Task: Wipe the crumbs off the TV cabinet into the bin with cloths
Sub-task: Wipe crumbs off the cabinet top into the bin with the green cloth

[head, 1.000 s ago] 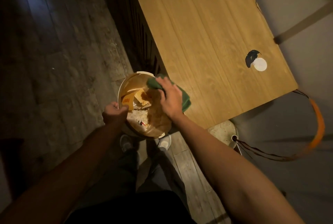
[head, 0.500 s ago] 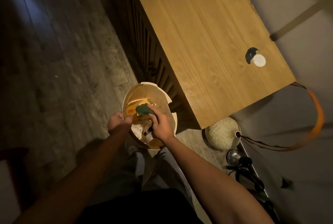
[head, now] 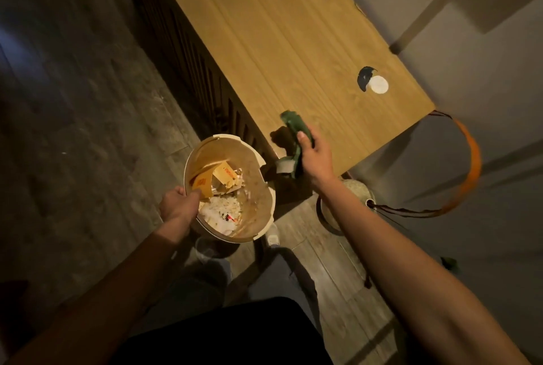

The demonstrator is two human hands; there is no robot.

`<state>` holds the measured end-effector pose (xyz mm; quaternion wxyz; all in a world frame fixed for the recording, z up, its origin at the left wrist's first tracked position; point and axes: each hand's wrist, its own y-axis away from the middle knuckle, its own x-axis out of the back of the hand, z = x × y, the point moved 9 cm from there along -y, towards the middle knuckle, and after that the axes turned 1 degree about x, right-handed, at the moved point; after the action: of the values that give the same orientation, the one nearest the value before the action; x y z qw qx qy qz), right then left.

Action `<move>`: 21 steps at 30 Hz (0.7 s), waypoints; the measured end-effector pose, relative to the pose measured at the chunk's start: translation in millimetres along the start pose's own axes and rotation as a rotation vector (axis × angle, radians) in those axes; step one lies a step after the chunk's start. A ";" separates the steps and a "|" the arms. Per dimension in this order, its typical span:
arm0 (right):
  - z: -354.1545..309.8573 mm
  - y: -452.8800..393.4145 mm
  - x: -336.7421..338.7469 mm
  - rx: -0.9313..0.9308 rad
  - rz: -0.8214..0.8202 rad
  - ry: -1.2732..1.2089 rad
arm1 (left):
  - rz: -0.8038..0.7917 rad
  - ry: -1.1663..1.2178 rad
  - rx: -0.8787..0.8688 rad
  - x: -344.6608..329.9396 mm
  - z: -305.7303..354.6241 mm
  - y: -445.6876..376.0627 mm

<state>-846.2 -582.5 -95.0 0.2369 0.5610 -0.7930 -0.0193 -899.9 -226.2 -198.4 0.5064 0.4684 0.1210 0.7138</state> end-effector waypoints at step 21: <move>77.7 -224.2 298.0 -0.101 0.390 0.510 | 0.084 0.237 0.107 -22.4 -11.8 13.8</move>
<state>-756.7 -951.5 -124.8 0.4549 0.3727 -0.7986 0.1282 -916.6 -247.7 -208.1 0.4326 0.4121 0.1982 0.7771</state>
